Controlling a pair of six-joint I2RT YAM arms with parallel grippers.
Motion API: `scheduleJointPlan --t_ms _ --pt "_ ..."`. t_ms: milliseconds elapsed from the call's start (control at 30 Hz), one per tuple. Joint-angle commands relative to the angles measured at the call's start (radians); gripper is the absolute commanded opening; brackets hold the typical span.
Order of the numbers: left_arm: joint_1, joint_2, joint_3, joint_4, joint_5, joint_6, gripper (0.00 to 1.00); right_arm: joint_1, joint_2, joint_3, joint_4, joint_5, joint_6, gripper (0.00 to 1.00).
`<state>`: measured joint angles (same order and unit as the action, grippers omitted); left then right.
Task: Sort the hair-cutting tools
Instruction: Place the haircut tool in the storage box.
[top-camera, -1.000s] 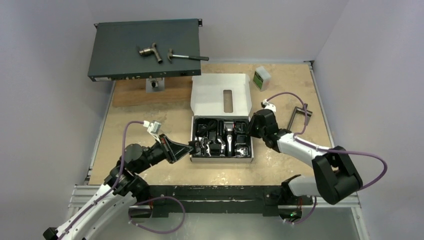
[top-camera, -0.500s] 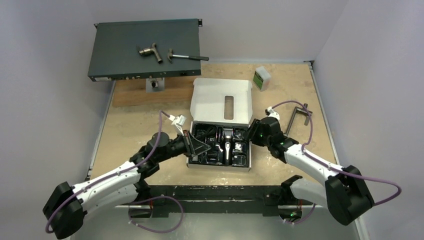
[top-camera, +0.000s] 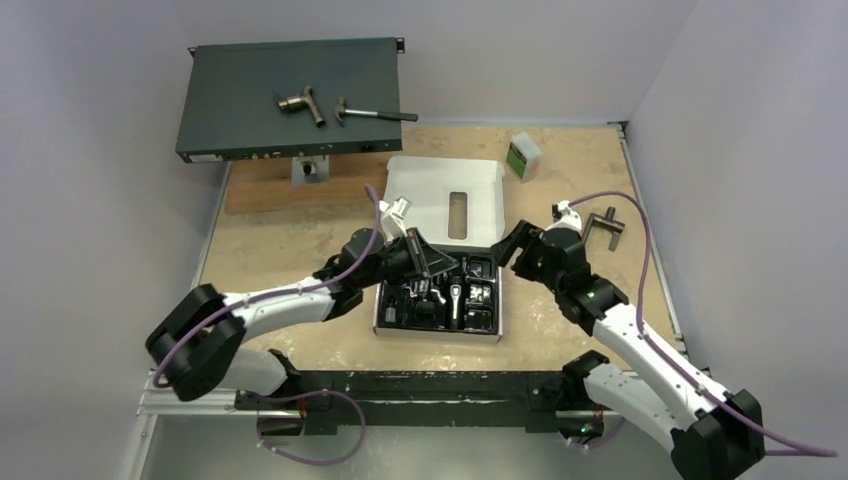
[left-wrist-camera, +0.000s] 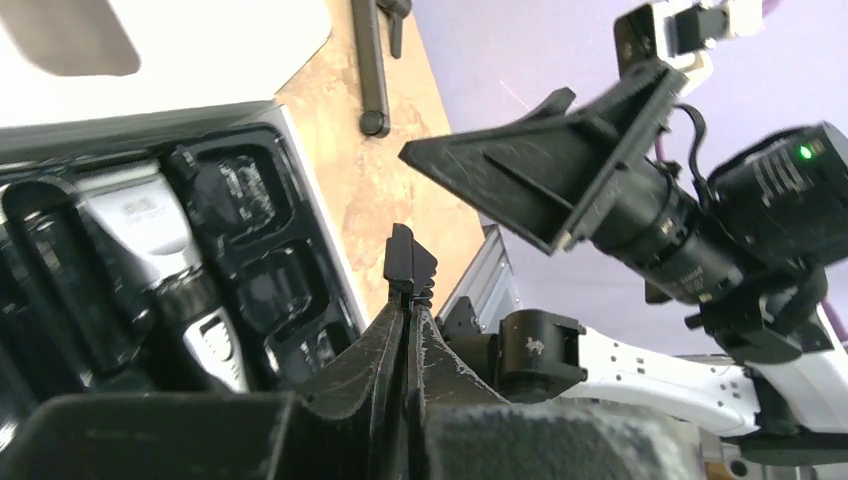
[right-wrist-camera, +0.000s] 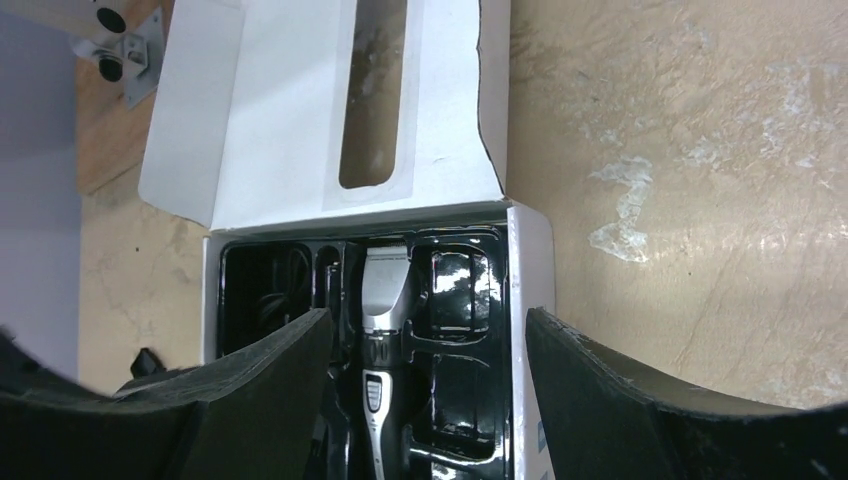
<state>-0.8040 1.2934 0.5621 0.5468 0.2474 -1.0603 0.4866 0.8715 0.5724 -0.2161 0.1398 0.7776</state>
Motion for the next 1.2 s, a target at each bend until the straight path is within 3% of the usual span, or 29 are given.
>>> scheduleJointPlan --t_ms 0,200,367,733,1167 --pt "0.001 0.162 0.114 0.161 0.102 -0.06 0.0 -0.006 -0.077 0.034 -0.075 0.032 0.004 0.71" --pt "0.026 0.35 0.215 0.185 0.167 -0.087 0.0 -0.008 -0.18 0.032 -0.124 0.028 0.003 0.71" --pt "0.027 0.425 0.295 0.087 0.161 -0.049 0.0 -0.007 -0.207 0.038 -0.149 0.031 -0.009 0.72" --pt "0.027 0.522 0.382 -0.101 0.115 -0.025 0.0 -0.009 -0.239 0.018 -0.152 0.039 -0.015 0.72" --pt "0.027 0.574 0.402 -0.124 0.102 -0.014 0.0 -0.009 -0.23 0.022 -0.142 0.026 -0.018 0.72"
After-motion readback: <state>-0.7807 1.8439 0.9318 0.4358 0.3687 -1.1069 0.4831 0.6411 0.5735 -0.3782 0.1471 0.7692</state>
